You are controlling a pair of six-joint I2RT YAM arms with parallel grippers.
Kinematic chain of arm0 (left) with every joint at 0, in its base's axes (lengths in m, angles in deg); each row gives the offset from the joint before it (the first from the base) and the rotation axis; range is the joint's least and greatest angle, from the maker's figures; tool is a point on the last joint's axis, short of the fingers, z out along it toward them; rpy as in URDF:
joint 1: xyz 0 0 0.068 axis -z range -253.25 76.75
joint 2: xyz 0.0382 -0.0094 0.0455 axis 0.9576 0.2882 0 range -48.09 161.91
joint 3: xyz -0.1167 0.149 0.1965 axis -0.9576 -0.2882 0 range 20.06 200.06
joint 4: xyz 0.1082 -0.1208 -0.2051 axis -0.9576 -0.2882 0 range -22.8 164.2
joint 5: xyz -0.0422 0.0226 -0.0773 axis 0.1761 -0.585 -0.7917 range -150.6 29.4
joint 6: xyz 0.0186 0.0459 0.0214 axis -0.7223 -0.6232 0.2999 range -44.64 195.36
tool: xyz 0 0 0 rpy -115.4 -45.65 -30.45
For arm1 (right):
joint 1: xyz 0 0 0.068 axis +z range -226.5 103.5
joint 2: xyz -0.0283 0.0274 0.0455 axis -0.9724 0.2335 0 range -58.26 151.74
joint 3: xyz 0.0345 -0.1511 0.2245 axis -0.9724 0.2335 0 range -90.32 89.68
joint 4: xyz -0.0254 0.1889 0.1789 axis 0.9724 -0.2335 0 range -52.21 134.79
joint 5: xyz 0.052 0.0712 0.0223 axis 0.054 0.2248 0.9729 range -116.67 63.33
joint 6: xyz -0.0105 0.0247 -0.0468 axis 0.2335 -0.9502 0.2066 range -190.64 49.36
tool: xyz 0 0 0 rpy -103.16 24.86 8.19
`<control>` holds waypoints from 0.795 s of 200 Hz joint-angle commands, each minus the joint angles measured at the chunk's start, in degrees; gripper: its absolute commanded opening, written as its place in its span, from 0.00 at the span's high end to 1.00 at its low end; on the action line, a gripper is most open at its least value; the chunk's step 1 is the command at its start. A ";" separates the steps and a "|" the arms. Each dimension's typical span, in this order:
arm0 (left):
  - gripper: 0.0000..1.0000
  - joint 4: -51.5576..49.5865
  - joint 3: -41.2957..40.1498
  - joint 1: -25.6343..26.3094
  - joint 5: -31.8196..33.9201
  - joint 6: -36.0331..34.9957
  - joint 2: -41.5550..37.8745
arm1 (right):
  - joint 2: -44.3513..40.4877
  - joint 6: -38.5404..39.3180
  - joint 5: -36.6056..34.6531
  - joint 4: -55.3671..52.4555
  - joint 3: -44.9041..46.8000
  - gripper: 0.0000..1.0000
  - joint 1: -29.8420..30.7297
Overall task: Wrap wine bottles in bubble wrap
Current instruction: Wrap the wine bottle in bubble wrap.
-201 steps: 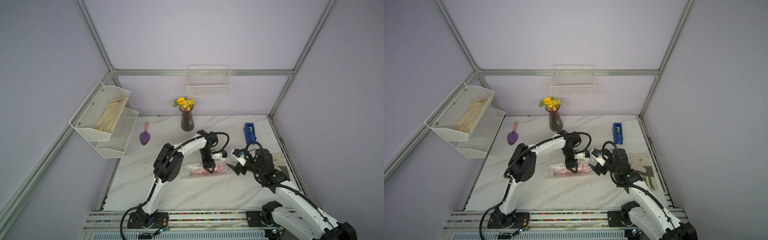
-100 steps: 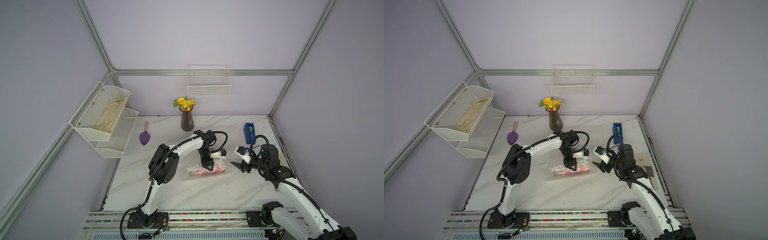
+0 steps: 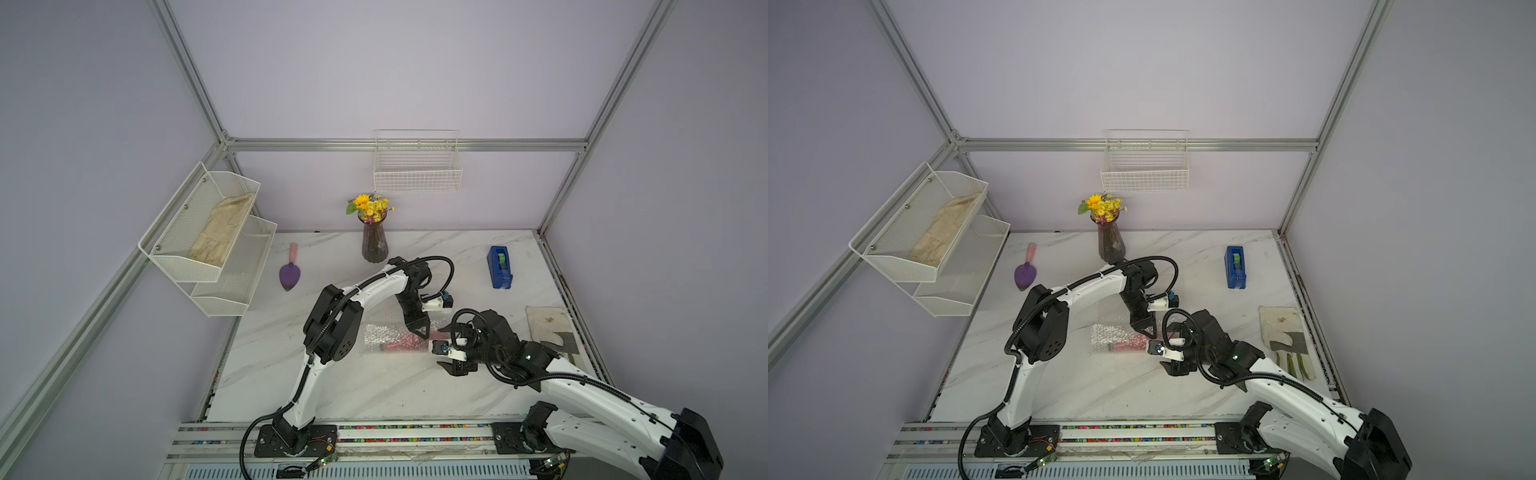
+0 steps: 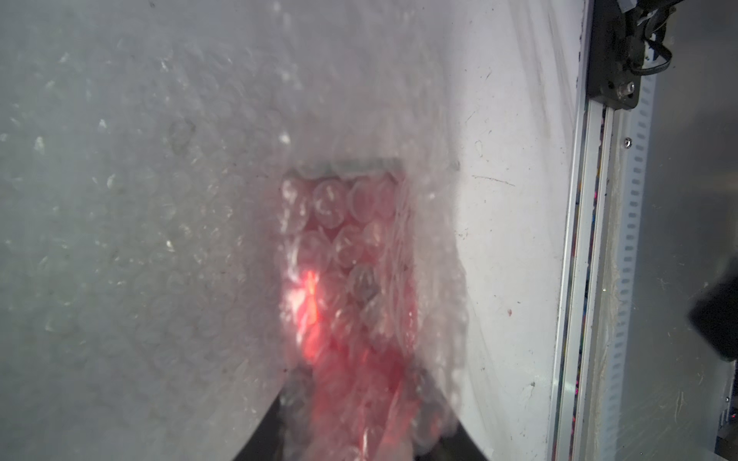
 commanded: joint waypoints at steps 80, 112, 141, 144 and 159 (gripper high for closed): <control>0.62 -2.44 5.67 -1.44 0.48 -3.44 6.59 | 17.74 5.93 -9.35 22.18 3.53 0.04 0.74; 0.62 -2.55 6.05 -1.43 1.33 -3.72 6.92 | 22.55 6.97 -8.44 23.43 3.15 0.06 -0.44; 0.61 -2.46 5.87 -1.43 1.49 -4.51 6.00 | 25.11 7.01 -6.52 21.71 3.09 0.14 -2.52; 0.60 -2.35 5.81 -1.43 1.60 -4.52 5.86 | 25.46 7.10 -6.24 21.53 2.96 0.15 -2.78; 0.58 -1.63 5.44 -1.47 2.25 -4.61 4.91 | 27.33 7.88 -5.14 19.87 2.15 0.19 -3.84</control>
